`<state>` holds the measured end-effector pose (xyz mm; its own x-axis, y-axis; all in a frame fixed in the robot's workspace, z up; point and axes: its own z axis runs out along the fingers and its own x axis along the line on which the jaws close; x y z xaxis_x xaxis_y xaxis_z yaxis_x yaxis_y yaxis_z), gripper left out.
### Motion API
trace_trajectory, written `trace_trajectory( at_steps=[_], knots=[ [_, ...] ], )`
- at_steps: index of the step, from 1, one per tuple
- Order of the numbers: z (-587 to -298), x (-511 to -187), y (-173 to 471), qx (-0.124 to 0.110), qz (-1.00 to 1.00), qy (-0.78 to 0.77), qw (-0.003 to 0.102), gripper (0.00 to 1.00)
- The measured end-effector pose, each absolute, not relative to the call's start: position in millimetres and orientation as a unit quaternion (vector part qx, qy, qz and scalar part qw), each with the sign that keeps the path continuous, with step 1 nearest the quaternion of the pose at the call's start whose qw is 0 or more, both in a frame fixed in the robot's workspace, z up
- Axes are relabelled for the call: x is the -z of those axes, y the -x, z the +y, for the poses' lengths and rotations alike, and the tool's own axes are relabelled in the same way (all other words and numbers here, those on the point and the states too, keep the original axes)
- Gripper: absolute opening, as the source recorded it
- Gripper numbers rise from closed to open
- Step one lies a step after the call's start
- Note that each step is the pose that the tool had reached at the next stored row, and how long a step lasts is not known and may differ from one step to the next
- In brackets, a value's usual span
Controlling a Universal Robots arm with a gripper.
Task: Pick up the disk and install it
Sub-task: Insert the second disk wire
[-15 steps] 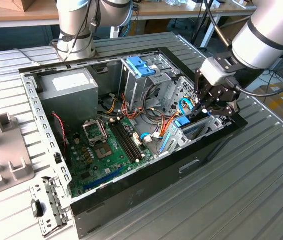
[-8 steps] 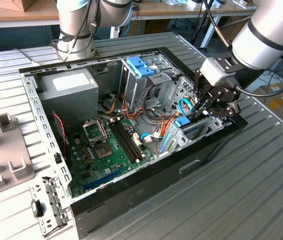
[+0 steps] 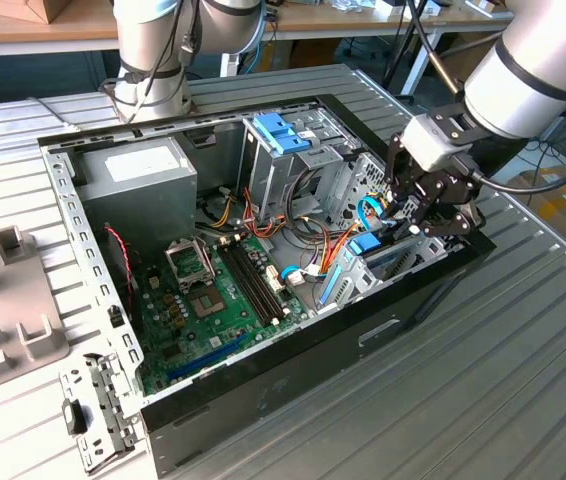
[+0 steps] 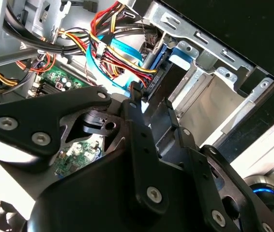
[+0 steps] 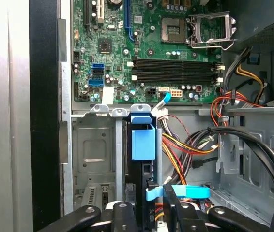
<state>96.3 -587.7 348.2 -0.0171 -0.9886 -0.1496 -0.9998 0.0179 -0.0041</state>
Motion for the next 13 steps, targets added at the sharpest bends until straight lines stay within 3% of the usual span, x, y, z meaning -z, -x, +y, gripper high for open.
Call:
trace_trajectory(
  at_steps=[10,12,13],
  knots=[
    [-585.9,-356.2,-96.4,-0.052,0.711,0.699,0.056,0.35],
    [-585.4,-356.2,-96.3,-0.052,0.711,0.699,0.056,0.15],
    [-585.4,-356.3,-96.3,-0.052,0.711,0.699,0.056,0.15]
  ],
)
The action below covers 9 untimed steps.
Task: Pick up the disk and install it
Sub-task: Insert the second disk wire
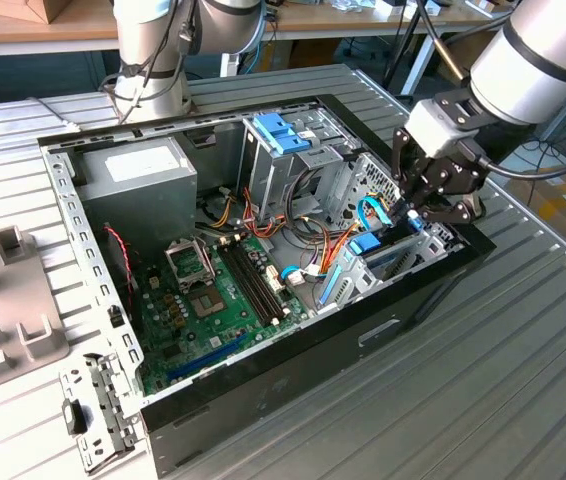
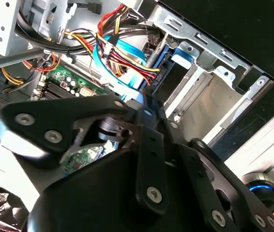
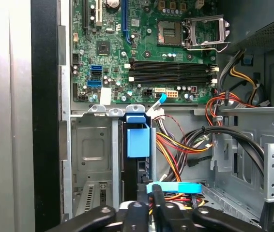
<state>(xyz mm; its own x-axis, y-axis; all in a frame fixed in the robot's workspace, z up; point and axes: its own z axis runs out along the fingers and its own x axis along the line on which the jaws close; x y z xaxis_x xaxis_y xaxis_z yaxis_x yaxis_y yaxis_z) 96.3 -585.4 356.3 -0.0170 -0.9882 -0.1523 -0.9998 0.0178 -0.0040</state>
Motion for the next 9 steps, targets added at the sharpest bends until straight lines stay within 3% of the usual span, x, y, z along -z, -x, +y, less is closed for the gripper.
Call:
trace_trajectory(
  at_steps=[1,9],
  knots=[
    [-585.4,-356.3,-96.3,-0.052,0.711,0.699,0.056,0.11],
    [-585.4,-350.1,-96.8,-0.055,0.711,0.699,0.053,0.11]
  ],
)
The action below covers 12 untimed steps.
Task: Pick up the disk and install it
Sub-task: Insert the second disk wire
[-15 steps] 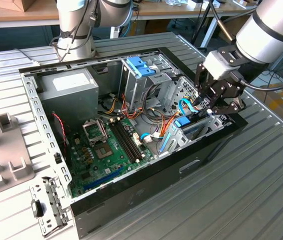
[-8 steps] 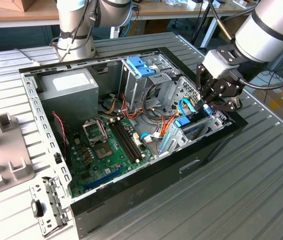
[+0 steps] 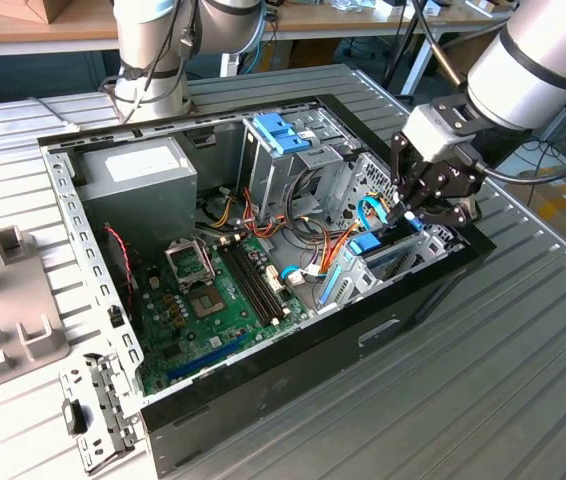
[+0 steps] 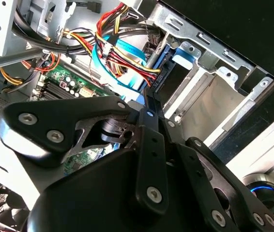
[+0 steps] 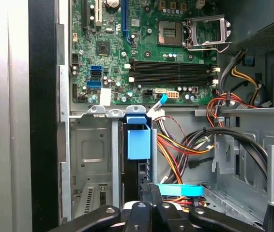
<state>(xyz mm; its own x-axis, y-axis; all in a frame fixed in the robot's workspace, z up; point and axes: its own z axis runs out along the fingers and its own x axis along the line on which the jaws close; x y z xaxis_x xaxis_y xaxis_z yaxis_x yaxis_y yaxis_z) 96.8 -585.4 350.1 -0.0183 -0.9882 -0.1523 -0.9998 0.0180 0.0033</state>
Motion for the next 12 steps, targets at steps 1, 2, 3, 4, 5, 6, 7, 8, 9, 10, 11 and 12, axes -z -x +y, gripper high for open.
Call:
trace_trajectory(
  at_steps=[1,2,3,4,5,6,7,8,9,10,11,12],
  knots=[
    [-585.4,-349.3,-96.8,-0.055,0.711,0.699,0.053,0.11],
    [-585.4,-348.5,-96.8,-0.055,0.711,0.699,0.053,0.11],
    [-585.4,-347.9,-96.9,-0.055,0.711,0.699,0.053,0.11],
    [-585.4,-347.0,-96.9,-0.055,0.711,0.699,0.053,0.11],
    [-585.5,-346.5,-96.9,-0.056,0.711,0.699,0.052,0.11],
    [-585.7,-346.1,-96.9,-0.056,0.711,0.699,0.052,0.11],
    [-586.0,-345.8,-97.0,-0.056,0.711,0.699,0.052,0.11],
    [-586.4,-345.3,-97.0,-0.056,0.711,0.699,0.052,0.11],
    [-586.9,-345.2,-97.1,-0.056,0.711,0.699,0.052,0.11],
    [-587.1,-345.2,-97.1,-0.056,0.711,0.699,0.052,0.11],
    [-587.1,-345.2,-97.1,-0.056,0.711,0.699,0.052,0.11],
    [-587.2,-345.6,-97.1,-0.056,0.711,0.699,0.052,0.11]
  ],
)
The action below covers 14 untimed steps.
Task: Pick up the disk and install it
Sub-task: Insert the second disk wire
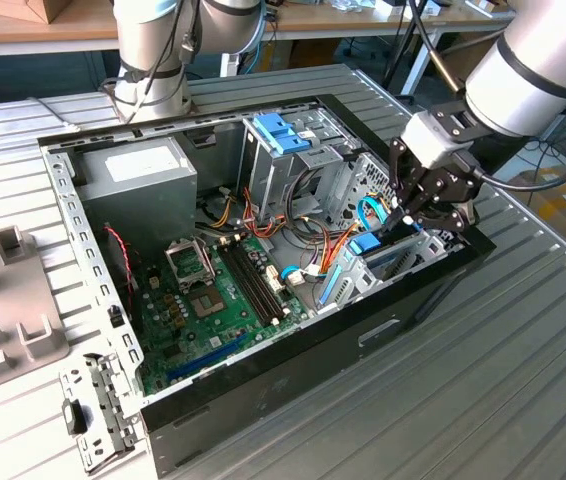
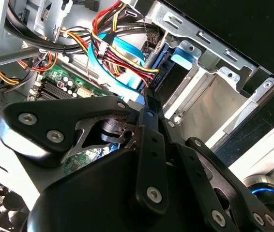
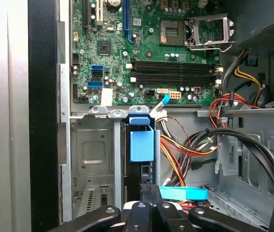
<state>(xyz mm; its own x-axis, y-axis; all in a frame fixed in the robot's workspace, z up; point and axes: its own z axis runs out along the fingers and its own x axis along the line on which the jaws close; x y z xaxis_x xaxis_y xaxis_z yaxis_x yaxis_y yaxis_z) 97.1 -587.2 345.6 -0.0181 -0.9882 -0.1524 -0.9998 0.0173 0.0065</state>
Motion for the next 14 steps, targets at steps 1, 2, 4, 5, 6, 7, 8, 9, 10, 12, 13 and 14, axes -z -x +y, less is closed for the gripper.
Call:
trace_trajectory(
  at_steps=[1,2,4,5,6,7,8,9,10,12,13,14],
  knots=[
    [-587.2,-346.4,-97.2,-0.056,0.711,0.699,0.052,0.11],
    [-587.2,-348.0,-97.3,-0.056,0.711,0.699,0.052,0.11],
    [-587.2,-352.1,-97.4,-0.056,0.711,0.699,0.052,0.11],
    [-587.2,-354.5,-97.6,-0.056,0.711,0.699,0.052,0.11],
    [-587.2,-358.6,-97.9,-0.056,0.711,0.699,0.052,0.11],
    [-587.2,-361.5,-98.4,-0.056,0.711,0.699,0.052,0.11],
    [-587.2,-363.2,-98.9,-0.056,0.711,0.699,0.053,0.11],
    [-587.2,-364.4,-99.5,-0.056,0.711,0.699,0.053,0.11],
    [-587.2,-366.1,-101.3,-0.057,0.711,0.699,0.053,0.11],
    [-587.2,-368.8,-106.7,-0.058,0.711,0.699,0.053,0.11],
    [-587.2,-369.5,-108.4,-0.058,0.711,0.699,0.052,0.11],
    [-587.2,-370.6,-110.6,-0.059,0.711,0.698,0.052,0.11]
  ],
)
